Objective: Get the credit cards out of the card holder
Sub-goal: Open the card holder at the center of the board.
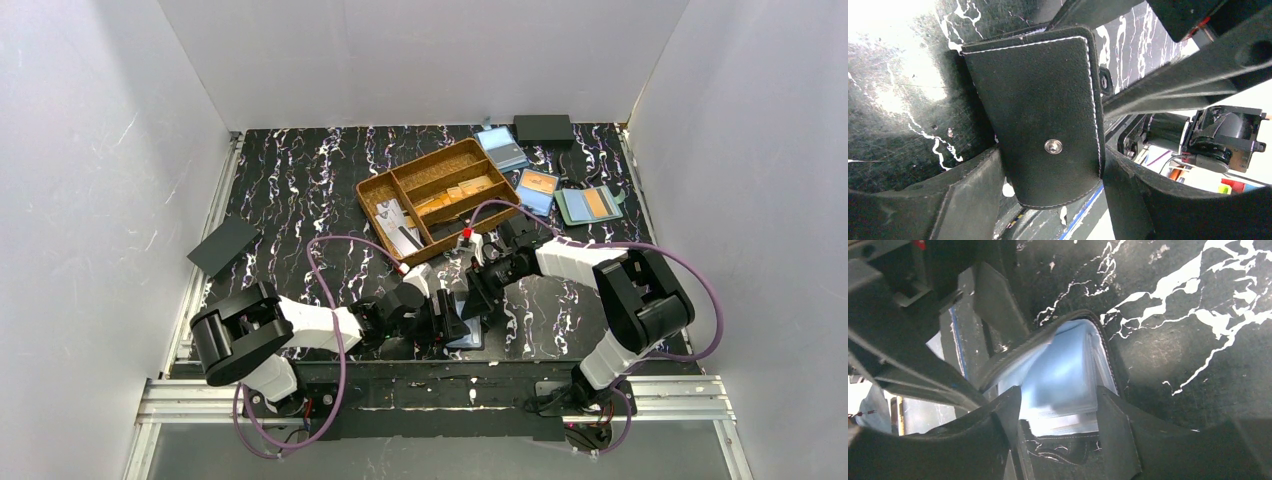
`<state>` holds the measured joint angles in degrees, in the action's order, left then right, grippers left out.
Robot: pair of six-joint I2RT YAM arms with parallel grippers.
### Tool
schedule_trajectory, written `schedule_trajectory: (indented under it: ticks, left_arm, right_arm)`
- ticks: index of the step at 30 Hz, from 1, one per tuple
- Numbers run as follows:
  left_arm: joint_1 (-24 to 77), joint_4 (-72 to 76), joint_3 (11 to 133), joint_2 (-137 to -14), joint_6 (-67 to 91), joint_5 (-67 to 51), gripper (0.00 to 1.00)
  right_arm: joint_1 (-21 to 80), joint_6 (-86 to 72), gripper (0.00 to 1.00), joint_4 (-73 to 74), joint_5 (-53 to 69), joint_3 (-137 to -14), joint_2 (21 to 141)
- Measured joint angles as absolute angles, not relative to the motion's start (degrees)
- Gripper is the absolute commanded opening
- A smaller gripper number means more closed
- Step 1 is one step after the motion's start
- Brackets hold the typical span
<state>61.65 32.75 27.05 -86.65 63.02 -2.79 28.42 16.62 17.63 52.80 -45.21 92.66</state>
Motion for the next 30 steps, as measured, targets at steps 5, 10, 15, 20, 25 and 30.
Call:
schedule_trajectory:
  ticks: [5,10,15,20,25,30]
  left_arm:
    - [61.6,33.54,26.59,-86.65,63.07,-3.25,0.65]
    - [61.21,35.42,24.67,-85.82,63.57,-3.29,0.63]
    - [60.47,36.23,21.85,-83.57,64.62,-3.03,0.62]
    - [59.94,37.26,19.38,-81.62,66.15,-2.15,0.64]
    - [59.57,38.61,16.99,-80.01,69.14,-0.1,0.77]
    - [59.29,39.48,14.96,-76.51,72.53,2.72,0.98]
  right_arm:
    - [29.06,16.05,0.5,16.93,50.11,-45.21,93.32]
    - [29.3,15.55,0.42,16.47,48.25,-45.21,93.36]
    - [29.43,15.31,0.34,16.47,47.22,-45.21,93.41]
    - [29.63,15.18,0.32,16.43,46.85,-45.21,93.67]
    - [29.85,15.2,0.29,16.47,47.9,-45.21,93.73]
    - [30.02,15.14,0.21,16.45,48.66,-45.21,93.73]
